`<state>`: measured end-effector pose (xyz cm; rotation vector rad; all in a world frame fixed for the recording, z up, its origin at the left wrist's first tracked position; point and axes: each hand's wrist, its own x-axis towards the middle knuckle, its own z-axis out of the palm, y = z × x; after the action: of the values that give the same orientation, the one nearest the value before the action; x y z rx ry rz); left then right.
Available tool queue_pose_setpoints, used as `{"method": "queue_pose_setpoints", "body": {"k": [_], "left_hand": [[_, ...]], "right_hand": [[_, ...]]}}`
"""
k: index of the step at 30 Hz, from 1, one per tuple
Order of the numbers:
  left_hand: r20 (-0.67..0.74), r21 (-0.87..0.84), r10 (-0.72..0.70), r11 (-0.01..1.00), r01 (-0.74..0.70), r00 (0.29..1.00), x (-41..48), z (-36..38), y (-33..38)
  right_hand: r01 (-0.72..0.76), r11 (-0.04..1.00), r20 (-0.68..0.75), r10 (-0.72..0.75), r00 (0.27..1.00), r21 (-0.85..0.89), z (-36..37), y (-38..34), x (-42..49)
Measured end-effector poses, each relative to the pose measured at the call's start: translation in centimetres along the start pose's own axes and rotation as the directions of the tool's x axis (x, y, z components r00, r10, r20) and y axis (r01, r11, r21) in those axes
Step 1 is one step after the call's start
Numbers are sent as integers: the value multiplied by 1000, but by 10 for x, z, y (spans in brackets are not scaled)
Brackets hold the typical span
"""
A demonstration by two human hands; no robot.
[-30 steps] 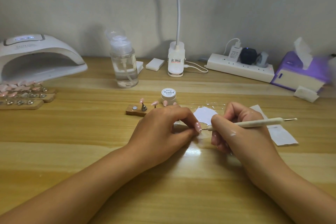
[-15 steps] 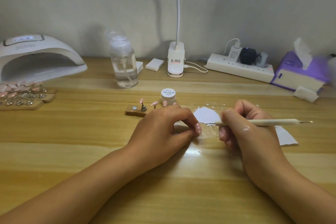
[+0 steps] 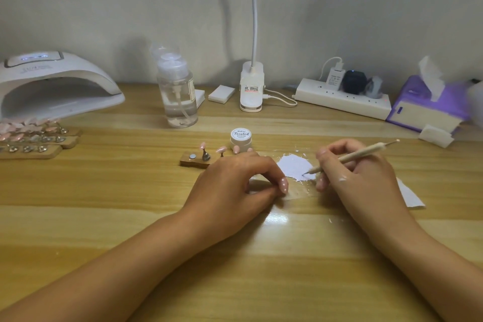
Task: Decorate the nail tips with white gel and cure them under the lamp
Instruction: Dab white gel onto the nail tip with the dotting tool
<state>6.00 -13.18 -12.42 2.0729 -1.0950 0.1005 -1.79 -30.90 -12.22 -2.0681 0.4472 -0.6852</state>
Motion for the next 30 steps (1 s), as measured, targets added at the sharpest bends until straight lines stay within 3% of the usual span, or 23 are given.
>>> {"method": "queue_pose_setpoints", "body": {"k": [5,11,17,24,30], "left_hand": [[-5,24,13,1000,-13,1000,0,0,0],[-1,13,20,1000,-20,1000,-1,0,-1],[5,-5,15,1000,-15,1000,1,0,-1],[2,6,14,1000,-14,1000,1,1,-3],[4,-3,-1,1000,1,1000,1,1,-3]], "right_hand": [[-8,1000,5,8,1000,5,1,2,-1],[14,937,-84,16,996,350,-4,-9,-5],[-107,818,6,126,992,565,3,-17,-13],[-203,861,168,139,976,467,6,-20,-19],[-180,825,109,144,984,536,6,-20,-18]]}}
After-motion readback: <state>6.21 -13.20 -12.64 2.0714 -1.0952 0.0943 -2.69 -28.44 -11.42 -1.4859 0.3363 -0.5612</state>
